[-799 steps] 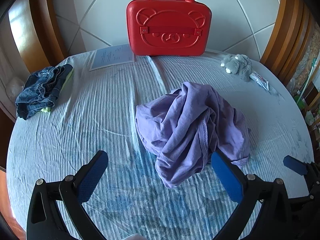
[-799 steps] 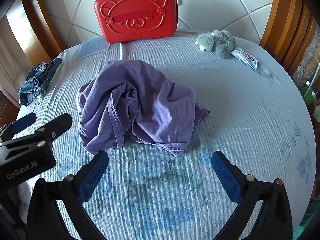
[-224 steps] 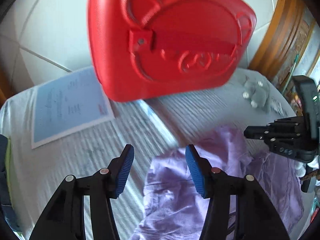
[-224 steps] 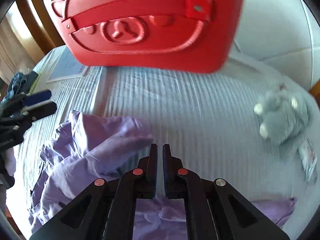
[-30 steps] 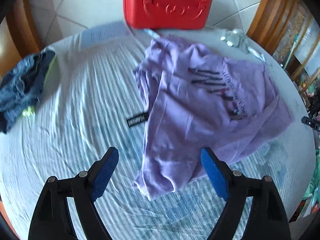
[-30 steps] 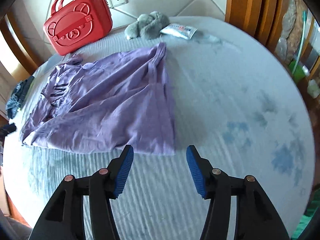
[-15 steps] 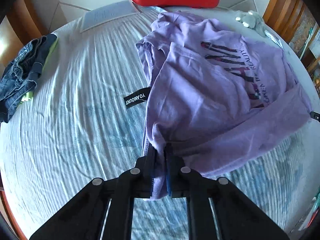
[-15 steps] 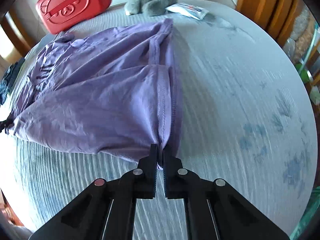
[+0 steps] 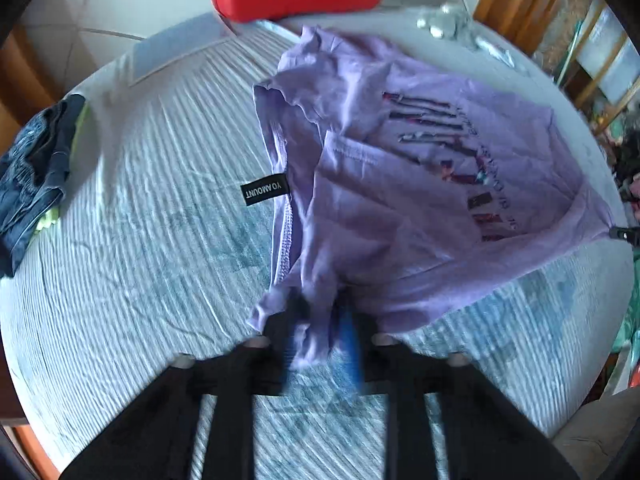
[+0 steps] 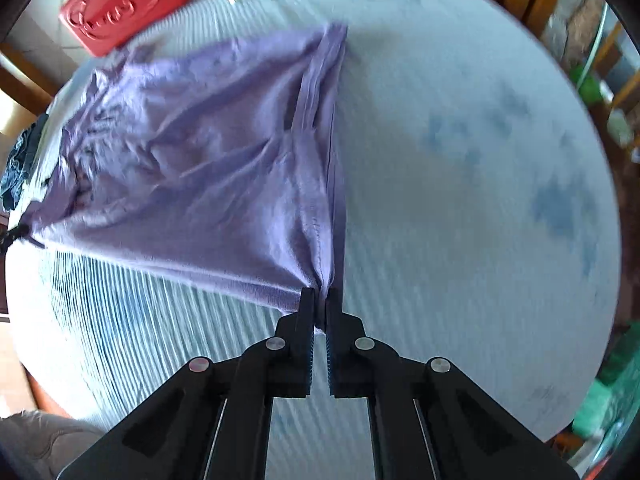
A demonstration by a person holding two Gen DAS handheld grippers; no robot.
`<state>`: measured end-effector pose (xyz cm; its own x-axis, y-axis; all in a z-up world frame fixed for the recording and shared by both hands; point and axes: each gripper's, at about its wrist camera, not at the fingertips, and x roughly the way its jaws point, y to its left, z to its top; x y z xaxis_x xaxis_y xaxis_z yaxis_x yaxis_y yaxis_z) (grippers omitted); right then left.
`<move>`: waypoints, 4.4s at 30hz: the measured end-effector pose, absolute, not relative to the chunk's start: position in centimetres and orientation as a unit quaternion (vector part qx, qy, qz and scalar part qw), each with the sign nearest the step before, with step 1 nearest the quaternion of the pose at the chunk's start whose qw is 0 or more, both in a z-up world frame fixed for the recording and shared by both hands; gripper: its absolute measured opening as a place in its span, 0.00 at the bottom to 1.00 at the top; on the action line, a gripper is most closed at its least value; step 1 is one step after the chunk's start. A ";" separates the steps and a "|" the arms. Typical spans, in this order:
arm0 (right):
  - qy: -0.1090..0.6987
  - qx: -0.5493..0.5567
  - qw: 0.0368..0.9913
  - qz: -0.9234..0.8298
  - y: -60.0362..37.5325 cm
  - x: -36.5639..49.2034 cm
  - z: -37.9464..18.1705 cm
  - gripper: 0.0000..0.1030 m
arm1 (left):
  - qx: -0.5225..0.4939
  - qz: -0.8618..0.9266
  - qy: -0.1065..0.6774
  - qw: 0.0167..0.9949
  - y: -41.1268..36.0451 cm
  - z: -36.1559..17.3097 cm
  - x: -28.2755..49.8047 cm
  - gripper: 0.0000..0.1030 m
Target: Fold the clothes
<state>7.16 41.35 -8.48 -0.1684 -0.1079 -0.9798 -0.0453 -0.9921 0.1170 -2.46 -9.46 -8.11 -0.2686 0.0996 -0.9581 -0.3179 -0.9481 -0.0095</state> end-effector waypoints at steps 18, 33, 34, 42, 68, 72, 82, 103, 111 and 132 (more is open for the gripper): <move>-0.051 0.536 -0.007 -0.843 41.1 -0.5 -2.5 0.38 | -0.503 0.843 0.066 0.176 -4.4 -5.4 -14.2 0.74; -0.047 0.564 -0.022 -0.824 42.2 -12.2 -7.3 0.44 | -0.494 0.840 0.095 0.202 -1.7 -8.4 -30.2 0.74; -0.047 0.564 -0.025 -0.824 42.3 -12.4 -7.5 0.44 | -0.495 0.840 0.096 0.200 -1.4 -8.8 -30.8 0.74; -0.042 0.566 -0.033 -0.823 42.6 -13.4 -8.5 0.44 | -0.530 0.813 0.110 0.216 0.9 -13.3 -33.4 0.73; 0.023 0.584 -0.011 -0.812 40.3 -15.7 -9.7 0.05 | -0.472 0.847 0.091 0.229 -0.3 -7.3 -32.2 0.05; 0.029 0.512 0.007 -0.858 40.1 -13.3 -6.2 0.05 | -0.453 0.853 0.082 0.244 -1.9 -4.9 -29.8 0.05; 0.001 0.484 0.009 -0.875 42.0 -7.1 -4.0 0.05 | -0.491 0.831 0.108 0.239 -0.7 -8.2 -31.6 0.67; -0.026 0.503 -0.025 -0.863 43.7 -6.7 -6.3 0.05 | -0.479 0.827 0.092 0.279 0.3 -8.8 -32.3 0.04; -0.084 0.417 0.011 -0.905 44.7 -1.3 -2.4 0.05 | -0.431 0.834 0.070 0.337 -3.9 -1.2 -20.9 0.04; -0.079 0.495 0.011 -0.865 41.8 0.6 -2.2 0.42 | -0.536 0.799 0.091 0.257 -1.9 -7.9 -16.2 0.76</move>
